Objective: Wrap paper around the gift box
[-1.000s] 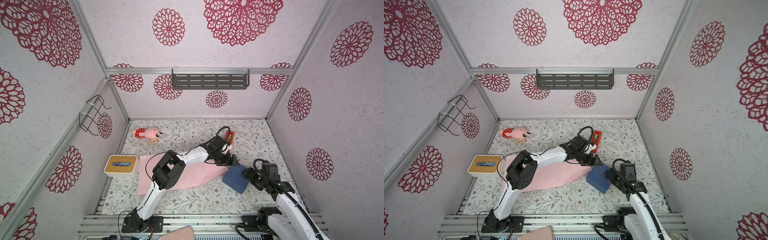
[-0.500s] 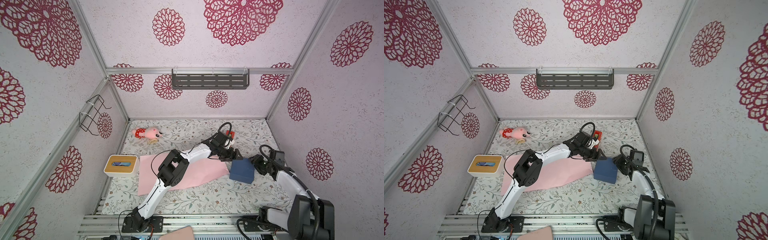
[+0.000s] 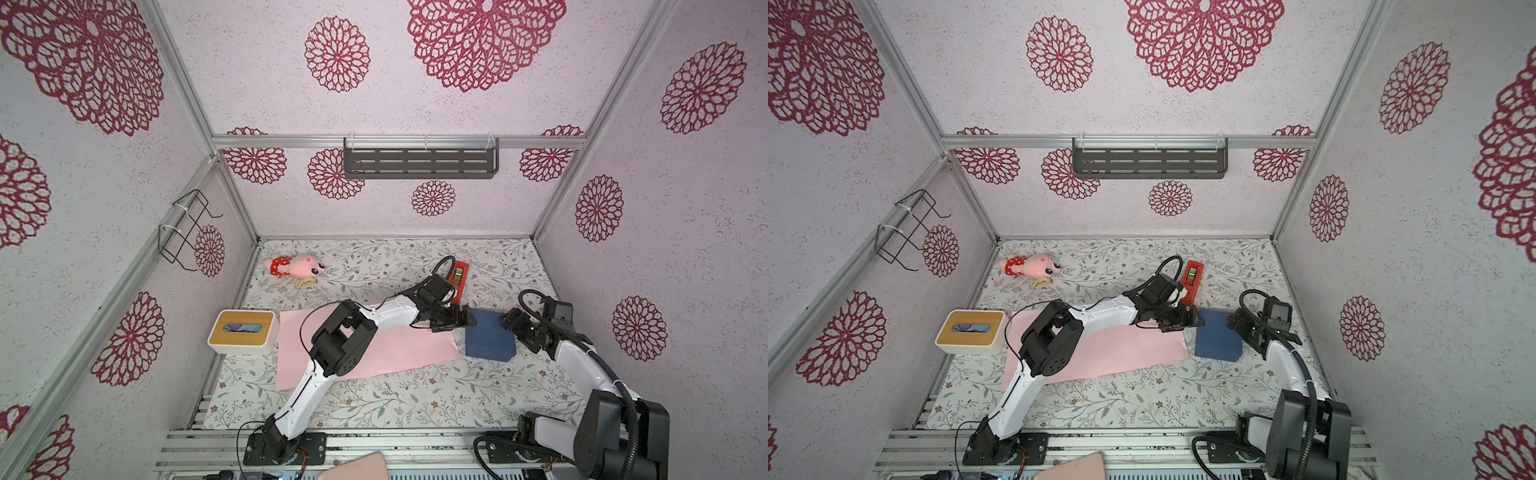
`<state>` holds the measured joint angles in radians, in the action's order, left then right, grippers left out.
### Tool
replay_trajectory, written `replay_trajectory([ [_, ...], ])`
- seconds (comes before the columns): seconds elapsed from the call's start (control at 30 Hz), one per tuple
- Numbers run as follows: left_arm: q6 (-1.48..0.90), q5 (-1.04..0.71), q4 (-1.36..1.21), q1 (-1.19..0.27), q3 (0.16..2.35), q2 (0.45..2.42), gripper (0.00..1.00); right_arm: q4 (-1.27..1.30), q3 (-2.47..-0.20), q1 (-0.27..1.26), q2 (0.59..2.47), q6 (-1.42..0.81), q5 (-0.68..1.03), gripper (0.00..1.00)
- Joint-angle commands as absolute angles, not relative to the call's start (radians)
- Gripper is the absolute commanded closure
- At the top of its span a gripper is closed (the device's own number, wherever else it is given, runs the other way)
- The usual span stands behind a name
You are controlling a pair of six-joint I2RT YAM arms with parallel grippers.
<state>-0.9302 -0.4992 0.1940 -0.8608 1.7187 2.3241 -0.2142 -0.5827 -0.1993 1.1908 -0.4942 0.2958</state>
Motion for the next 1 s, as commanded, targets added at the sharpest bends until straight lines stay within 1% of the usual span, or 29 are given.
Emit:
replay_trajectory([
  [0.0, -1.022, -0.503, 0.071, -0.889, 1.677, 2.268, 0.1, -0.216, -0.555, -0.202, 1.165, -0.468, 0.403, 0.17],
  [0.13, -1.035, -0.527, 0.046, -0.9, 1.68, 2.274, 0.12, -0.214, -0.504, -0.201, 1.089, -0.484, 0.465, 0.21],
  [0.23, -1.043, -0.543, 0.045, -0.907, 1.676, 2.285, 0.12, -0.159, -0.451, -0.201, 1.047, -0.522, 0.534, 0.24],
  [0.4, -1.049, -0.551, 0.051, -0.917, 1.693, 2.304, 0.13, -0.044, -0.383, -0.201, 1.049, -0.556, 0.631, 0.25],
  [0.5, -1.061, -0.556, 0.04, -0.916, 1.699, 2.306, 0.15, -0.012, -0.376, -0.202, 1.051, -0.552, 0.662, 0.25],
  [0.67, -1.073, -0.587, 0.008, -0.917, 1.73, 2.3, 0.19, 0.027, -0.388, -0.202, 1.021, -0.57, 0.712, 0.28],
  [0.83, -1.115, -0.627, -0.051, -0.92, 1.749, 2.284, 0.2, 0.055, -0.4, -0.198, 0.945, -0.619, 0.751, 0.31],
  [0.97, -1.134, -0.645, -0.085, -0.92, 1.751, 2.269, 0.2, 0.043, -0.408, -0.188, 0.902, -0.64, 0.75, 0.32],
])
